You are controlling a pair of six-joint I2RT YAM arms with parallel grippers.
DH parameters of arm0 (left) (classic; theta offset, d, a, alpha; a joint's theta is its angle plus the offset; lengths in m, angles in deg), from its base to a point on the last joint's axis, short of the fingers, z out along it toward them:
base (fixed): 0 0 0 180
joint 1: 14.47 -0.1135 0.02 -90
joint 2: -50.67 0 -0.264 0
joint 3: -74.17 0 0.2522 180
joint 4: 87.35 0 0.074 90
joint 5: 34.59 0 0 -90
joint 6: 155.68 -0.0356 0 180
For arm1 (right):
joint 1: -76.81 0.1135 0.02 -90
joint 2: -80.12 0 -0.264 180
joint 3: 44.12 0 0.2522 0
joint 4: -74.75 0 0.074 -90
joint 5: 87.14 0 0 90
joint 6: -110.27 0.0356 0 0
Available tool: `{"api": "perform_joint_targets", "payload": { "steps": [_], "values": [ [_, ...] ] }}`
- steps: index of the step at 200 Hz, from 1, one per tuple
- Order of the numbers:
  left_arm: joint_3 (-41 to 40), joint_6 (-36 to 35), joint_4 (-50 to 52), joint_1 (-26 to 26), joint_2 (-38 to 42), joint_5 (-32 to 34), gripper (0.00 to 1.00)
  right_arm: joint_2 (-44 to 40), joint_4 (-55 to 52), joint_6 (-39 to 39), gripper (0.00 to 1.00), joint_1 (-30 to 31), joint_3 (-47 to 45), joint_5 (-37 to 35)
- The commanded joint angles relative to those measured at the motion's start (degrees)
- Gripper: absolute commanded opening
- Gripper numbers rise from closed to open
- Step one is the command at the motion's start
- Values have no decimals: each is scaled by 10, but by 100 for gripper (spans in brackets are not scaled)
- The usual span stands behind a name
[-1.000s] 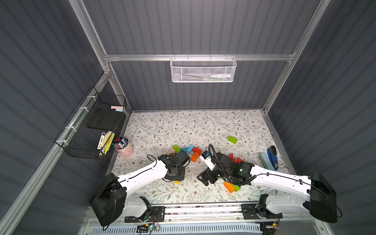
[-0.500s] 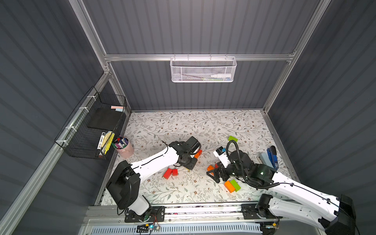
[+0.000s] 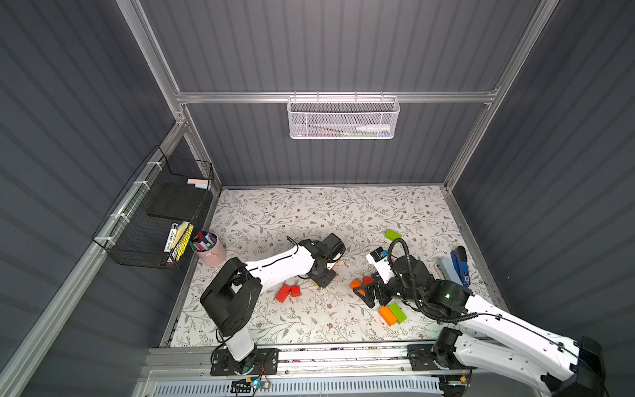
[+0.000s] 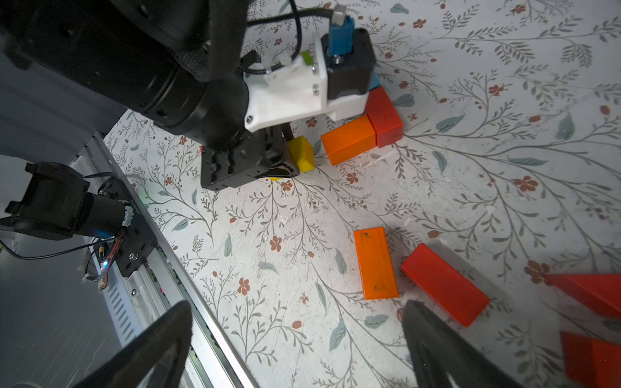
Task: Assemble a heart with building blocks
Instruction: Assemble the building block at the center of the board.
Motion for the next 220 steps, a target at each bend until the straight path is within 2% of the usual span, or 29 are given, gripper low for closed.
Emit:
{"api": "perform_joint_targets", "payload": {
  "steps": [1,162,220],
  "values": [
    [-3,-4,-15,3,-14,10,23,4,5,10,99,-3,-5,-4],
    [15,54,-7,1,-74,46,22,-1,4,16,98,-6,-12,-9],
    [22,56,-11,-7,-87,54,22,-2,4,17,98,-6,-15,-10]
  ]
}}
